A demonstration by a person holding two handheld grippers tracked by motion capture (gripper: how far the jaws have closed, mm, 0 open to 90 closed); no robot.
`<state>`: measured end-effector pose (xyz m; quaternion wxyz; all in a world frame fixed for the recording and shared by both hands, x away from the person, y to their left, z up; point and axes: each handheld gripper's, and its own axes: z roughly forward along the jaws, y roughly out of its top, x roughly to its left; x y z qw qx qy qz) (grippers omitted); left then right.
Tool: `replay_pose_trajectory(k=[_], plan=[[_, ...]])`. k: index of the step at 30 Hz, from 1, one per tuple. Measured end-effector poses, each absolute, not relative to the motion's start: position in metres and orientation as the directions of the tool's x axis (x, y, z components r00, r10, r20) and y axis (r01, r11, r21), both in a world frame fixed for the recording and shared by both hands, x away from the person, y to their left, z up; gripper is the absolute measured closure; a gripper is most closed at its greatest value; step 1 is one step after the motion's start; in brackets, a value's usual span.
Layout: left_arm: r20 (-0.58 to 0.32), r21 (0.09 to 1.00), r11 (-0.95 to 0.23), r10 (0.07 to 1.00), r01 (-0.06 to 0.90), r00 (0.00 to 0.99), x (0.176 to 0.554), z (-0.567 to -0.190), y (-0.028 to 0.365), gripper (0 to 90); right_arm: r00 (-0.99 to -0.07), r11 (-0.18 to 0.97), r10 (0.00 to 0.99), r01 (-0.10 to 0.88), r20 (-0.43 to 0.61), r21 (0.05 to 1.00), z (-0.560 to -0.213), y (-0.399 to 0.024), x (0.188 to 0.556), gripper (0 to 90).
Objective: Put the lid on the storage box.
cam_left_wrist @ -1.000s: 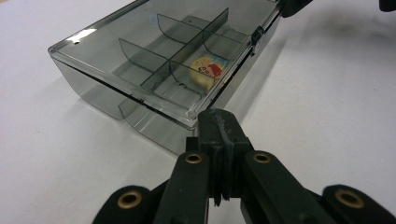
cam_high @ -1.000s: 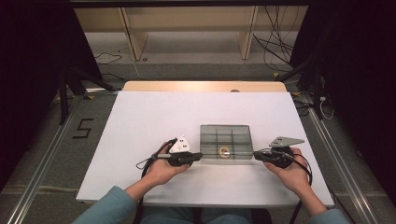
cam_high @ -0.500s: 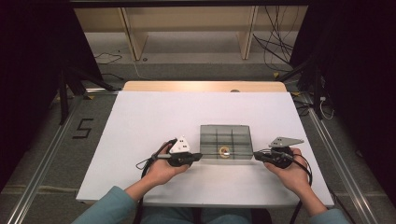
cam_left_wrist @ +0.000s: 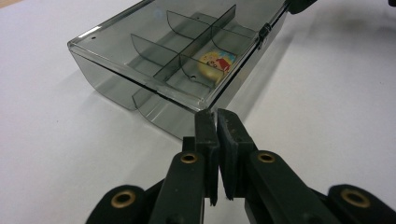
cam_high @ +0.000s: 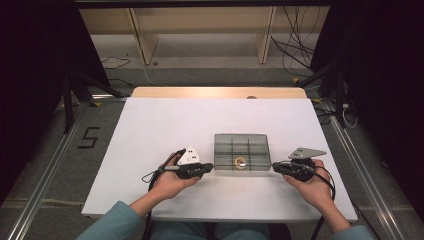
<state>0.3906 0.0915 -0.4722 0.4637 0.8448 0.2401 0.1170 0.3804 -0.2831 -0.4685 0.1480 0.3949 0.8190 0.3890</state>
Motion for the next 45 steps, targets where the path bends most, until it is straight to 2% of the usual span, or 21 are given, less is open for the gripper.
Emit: replay_pose_trajectory(k=[16, 24, 36, 39, 45], plan=[[-0.024, 0.833, -0.452, 0.546, 0.319, 0.837, 0.386, -0.471, 0.108, 76.2, -0.627, 0.369, 0.776, 0.534, 0.063, 0.760, -0.469, -0.287, 0.374, 71.5], [-0.029, 0.837, -0.434, 0.574, 0.334, 0.819, 0.383, -0.470, 0.118, 65.8, -0.620, 0.363, 0.782, 0.539, 0.067, 0.760, -0.471, -0.287, 0.372, 63.8], [-0.038, 0.840, -0.407, 0.617, 0.359, 0.786, 0.379, -0.469, 0.133, 45.5, -0.613, 0.353, 0.787, 0.540, 0.070, 0.764, -0.473, -0.287, 0.369, 54.4], [-0.012, 0.833, -0.424, 0.627, 0.354, 0.779, 0.379, -0.469, 0.136, 41.8, -0.609, 0.349, 0.789, 0.542, 0.072, 0.764, -0.473, -0.286, 0.369, 52.6], [-0.014, 0.829, -0.427, 0.630, 0.361, 0.777, 0.377, -0.469, 0.143, 36.9, -0.613, 0.343, 0.785, 0.544, 0.084, 0.765, -0.474, -0.286, 0.368, 45.5]])
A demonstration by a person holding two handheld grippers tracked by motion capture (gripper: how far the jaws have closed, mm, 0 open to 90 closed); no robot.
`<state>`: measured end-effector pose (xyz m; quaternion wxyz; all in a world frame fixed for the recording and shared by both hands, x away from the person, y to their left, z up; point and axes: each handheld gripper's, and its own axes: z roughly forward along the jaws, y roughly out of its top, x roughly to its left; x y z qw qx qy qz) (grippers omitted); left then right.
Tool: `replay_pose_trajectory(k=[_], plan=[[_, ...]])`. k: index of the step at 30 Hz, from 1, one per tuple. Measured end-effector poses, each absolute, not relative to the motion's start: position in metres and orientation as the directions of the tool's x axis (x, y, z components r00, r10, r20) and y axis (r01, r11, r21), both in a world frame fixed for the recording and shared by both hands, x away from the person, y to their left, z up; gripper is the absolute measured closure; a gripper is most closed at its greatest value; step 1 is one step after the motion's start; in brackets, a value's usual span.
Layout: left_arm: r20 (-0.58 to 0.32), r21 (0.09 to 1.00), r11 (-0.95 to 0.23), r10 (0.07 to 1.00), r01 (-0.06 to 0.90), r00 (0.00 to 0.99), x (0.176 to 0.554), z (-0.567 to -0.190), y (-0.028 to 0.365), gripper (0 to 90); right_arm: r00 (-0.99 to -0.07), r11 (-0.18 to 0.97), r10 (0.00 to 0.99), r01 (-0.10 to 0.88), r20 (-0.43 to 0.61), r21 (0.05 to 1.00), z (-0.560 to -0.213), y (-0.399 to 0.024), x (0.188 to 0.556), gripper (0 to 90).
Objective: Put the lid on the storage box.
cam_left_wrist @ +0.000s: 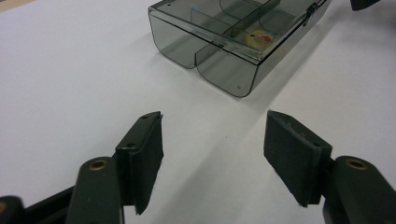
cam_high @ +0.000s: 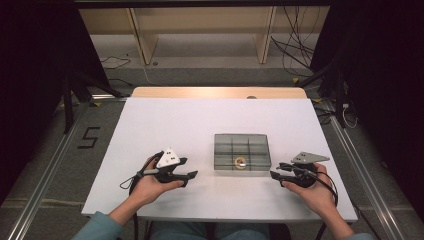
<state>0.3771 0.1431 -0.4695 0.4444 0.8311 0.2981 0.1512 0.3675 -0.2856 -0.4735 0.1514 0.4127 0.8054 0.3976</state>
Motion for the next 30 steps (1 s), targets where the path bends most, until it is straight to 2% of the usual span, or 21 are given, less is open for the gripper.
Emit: replay_pose_trajectory(k=[8, 20, 30], plan=[[-0.025, 0.825, -0.413, 0.655, 0.385, 0.756, 0.373, -0.471, 0.159, 31.8, -0.614, 0.346, 0.785, 0.541, 0.079, 0.766, -0.474, -0.286, 0.367, 41.6], [-0.026, 0.820, -0.400, 0.689, 0.409, 0.725, 0.368, -0.474, 0.183, 30.2, -0.611, 0.349, 0.788, 0.543, 0.075, 0.763, -0.475, -0.287, 0.365, 39.8], [-0.021, 0.821, -0.390, 0.710, 0.417, 0.704, 0.368, -0.474, 0.185, 26.6, -0.613, 0.356, 0.787, 0.540, 0.067, 0.763, -0.476, -0.288, 0.366, 38.5]])
